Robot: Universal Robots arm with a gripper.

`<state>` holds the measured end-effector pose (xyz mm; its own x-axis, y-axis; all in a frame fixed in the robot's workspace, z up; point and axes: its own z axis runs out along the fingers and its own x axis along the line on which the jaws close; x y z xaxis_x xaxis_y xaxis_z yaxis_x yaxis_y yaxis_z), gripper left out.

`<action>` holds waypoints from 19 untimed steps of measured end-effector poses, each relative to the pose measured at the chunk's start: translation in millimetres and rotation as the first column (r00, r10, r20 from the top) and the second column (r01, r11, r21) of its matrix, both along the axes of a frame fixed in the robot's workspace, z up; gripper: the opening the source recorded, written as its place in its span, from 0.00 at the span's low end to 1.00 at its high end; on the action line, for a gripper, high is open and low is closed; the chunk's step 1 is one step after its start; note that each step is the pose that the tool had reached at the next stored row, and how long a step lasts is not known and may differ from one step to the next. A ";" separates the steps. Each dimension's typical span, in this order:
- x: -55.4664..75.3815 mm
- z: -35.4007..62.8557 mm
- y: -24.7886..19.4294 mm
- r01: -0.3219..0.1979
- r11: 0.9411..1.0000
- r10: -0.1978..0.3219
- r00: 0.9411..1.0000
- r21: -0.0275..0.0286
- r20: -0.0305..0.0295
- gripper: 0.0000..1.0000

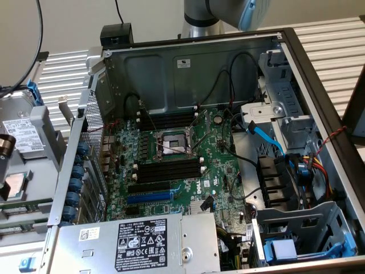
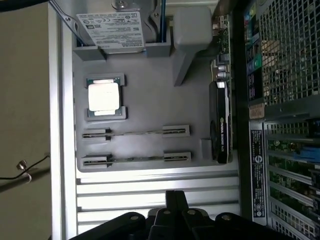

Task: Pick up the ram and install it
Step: 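Pick up the ram and move it above insertion slot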

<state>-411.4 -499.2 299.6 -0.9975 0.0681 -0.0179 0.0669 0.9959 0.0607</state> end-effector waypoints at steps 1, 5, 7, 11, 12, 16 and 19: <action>0.1 -1.8 0.3 0.000 1.000 0.000 1.000 0.001 0.000 0.11; 0.0 -9.1 2.4 -0.001 1.000 0.001 1.000 0.003 0.000 0.11; 0.0 -12.7 3.6 -0.002 1.000 0.002 1.000 0.004 0.000 0.11; 0.1 -17.0 4.8 -0.002 1.000 0.002 1.000 0.009 0.000 0.11; 0.0 -17.0 4.8 -0.002 1.000 0.002 1.000 0.009 0.000 0.11; -1.7 -20.4 6.2 -0.002 1.000 0.002 1.000 0.009 0.001 0.11; -6.2 -25.2 7.9 -0.002 1.000 0.002 1.000 0.009 0.001 0.11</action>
<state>-417.6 -491.2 274.3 -0.9976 0.0665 -0.0180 0.0651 0.9955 0.0696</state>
